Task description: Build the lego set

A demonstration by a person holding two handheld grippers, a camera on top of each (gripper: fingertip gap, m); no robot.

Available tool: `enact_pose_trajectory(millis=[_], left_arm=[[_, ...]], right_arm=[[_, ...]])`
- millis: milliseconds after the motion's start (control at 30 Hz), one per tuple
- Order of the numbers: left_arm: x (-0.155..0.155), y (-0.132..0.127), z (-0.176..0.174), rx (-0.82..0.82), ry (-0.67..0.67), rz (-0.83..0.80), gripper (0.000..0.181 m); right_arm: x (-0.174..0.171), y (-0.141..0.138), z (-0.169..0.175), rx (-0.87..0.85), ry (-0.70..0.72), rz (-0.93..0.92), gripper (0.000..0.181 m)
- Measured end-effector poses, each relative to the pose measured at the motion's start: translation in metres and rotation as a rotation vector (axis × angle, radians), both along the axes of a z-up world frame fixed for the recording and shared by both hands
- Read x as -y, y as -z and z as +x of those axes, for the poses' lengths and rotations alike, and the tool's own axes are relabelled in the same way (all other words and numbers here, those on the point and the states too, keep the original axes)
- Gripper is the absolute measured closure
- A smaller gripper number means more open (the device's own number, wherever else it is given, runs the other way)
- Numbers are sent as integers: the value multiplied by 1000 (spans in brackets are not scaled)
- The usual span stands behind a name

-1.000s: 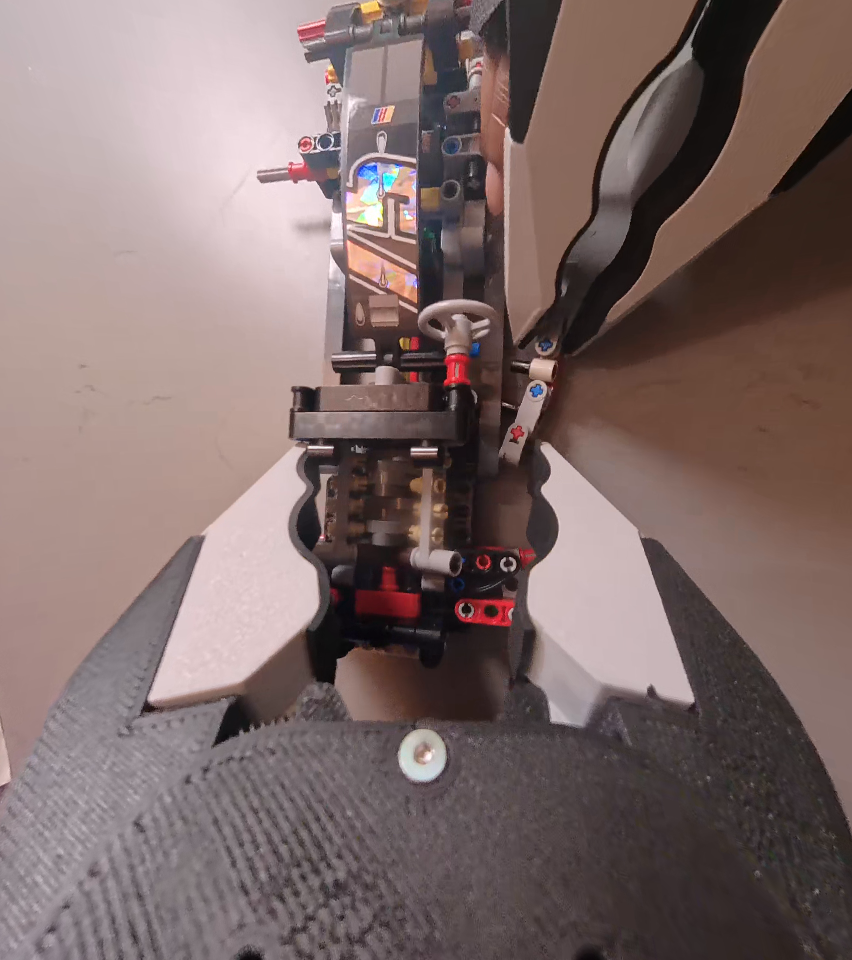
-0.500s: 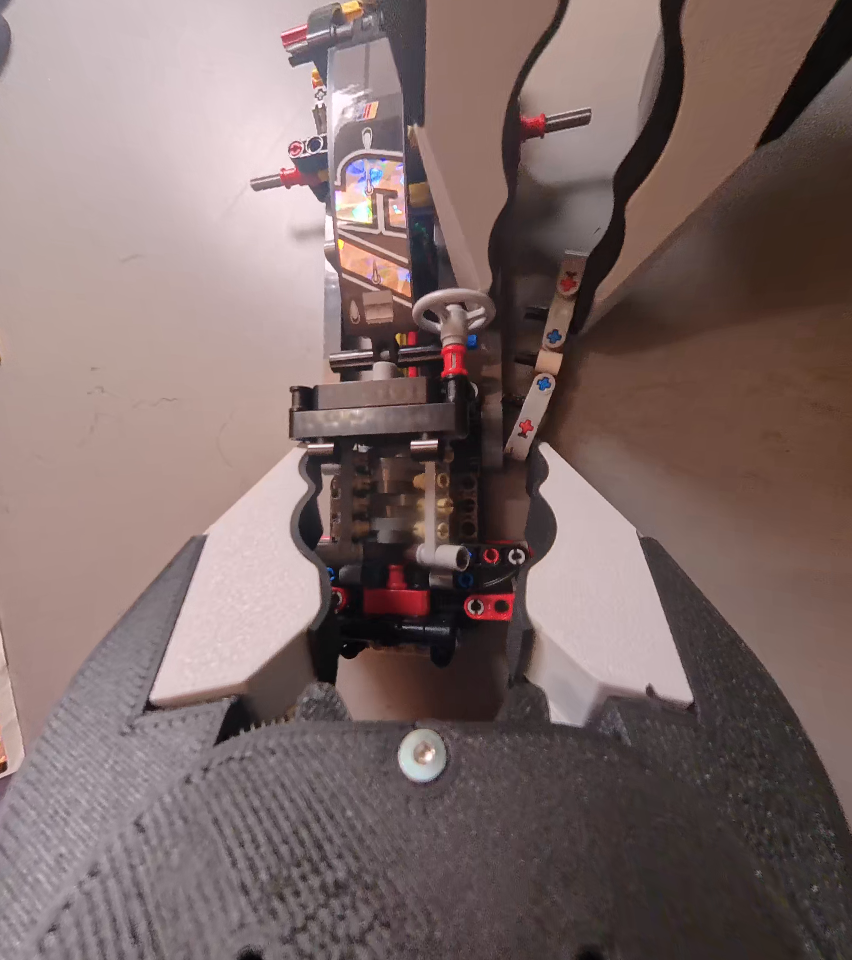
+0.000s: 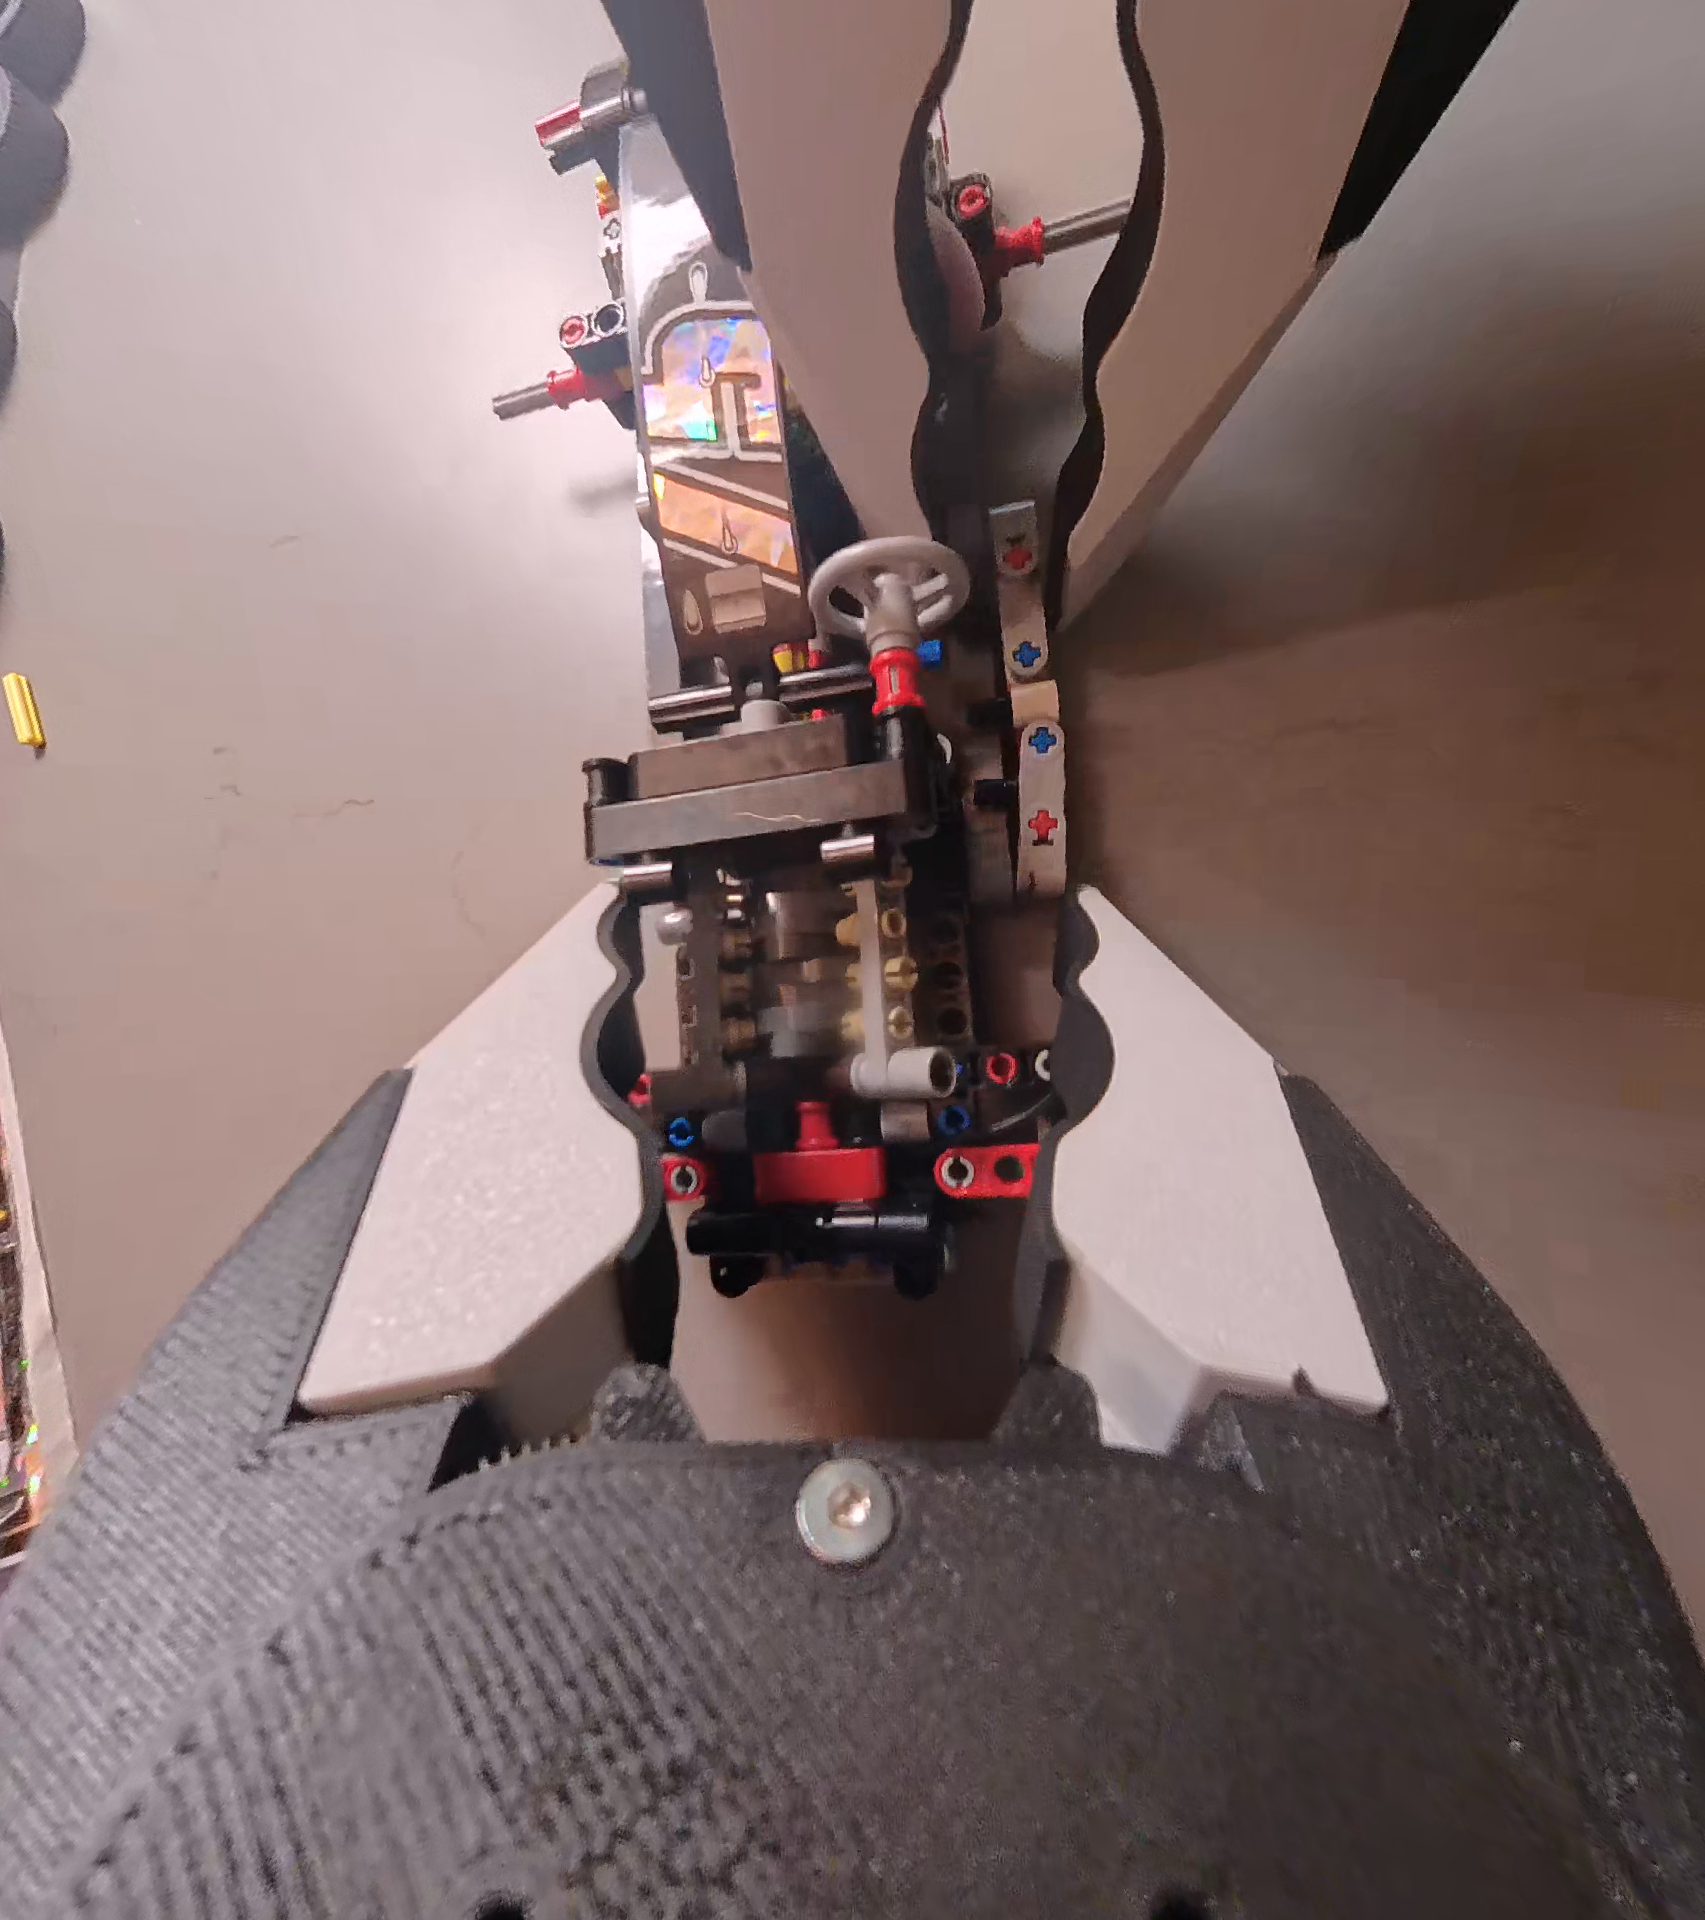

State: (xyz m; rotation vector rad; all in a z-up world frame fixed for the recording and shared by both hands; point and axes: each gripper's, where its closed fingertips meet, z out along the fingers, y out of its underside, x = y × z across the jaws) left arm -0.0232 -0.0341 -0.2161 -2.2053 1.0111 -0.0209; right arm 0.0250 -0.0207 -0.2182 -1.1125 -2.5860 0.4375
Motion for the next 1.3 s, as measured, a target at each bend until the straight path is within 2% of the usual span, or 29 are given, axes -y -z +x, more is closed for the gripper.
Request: enact_pose_trajectory(millis=[133,267,400,600,700,800,933,1067,1167,1233,1300], left_arm=[[7,-8,-6,36,0,-6,114],[17,-19,-11,103,-10,-33,110],[33,-29,-24,144,-32,-18,114],[50,-15,-40,171,-84,-25,110],[55,-15,-39,168,-84,4,110],[59,-17,-39,155,-85,62,110],[61,-24,-32,94,-57,198,107],[62,-37,-4,23,42,328,102],[58,-34,7,-67,82,363,113],[53,-32,7,-93,74,387,135],[47,-33,0,-100,32,397,143]], right_arm=[[1,-1,3,-39,2,2,165],[0,-2,11,-39,-11,17,158],[-8,-6,14,-108,-55,112,163],[-12,1,3,-17,-133,265,163],[-12,7,0,53,-157,275,173],[-13,7,-1,99,-173,266,174],[1,-5,11,180,-196,77,175],[12,-29,31,328,-225,-125,174],[17,-38,33,415,-212,-246,174],[17,-43,31,465,-200,-295,174],[12,-46,25,487,-168,-296,174]])
